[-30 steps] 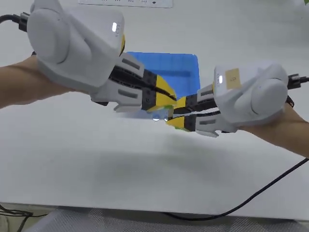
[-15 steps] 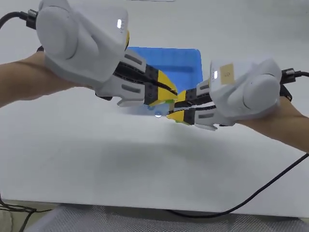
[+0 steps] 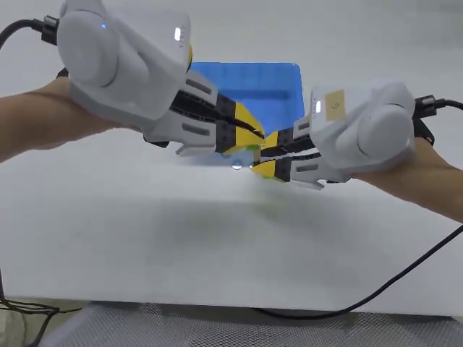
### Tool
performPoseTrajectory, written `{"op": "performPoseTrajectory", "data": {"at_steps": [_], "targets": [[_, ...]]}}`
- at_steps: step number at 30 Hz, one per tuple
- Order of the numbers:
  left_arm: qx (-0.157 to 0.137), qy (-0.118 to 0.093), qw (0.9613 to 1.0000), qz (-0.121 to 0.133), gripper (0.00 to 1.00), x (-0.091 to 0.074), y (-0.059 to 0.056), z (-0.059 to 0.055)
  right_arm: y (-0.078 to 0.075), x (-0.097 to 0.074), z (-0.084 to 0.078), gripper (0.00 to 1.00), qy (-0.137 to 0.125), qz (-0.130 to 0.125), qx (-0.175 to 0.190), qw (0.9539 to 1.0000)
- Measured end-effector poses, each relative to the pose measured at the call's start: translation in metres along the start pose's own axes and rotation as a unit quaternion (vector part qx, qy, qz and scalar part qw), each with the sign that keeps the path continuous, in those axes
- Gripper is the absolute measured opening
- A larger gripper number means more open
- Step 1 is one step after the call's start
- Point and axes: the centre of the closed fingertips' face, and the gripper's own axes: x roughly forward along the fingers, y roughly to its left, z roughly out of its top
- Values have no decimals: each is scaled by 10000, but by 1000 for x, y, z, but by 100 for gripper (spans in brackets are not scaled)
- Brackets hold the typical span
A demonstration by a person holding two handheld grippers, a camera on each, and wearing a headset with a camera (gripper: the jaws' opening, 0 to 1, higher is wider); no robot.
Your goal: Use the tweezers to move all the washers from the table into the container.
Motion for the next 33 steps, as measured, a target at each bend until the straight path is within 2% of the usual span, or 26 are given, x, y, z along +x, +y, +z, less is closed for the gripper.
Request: {"op": "performPoseTrajectory", "data": {"at_steps": [14,22,33], "targets": [[-81,-37,10000,-13,5,1,3,1,0,0,0,11,20,54,46,10000],[-135,-23,9999,-11,5,1,3,0,2,-1,0,10,48,89,187,9998],[-148,99,9997,-181,5,-4,-8,0,13,1,7,9,53,245,128,9996]]}}
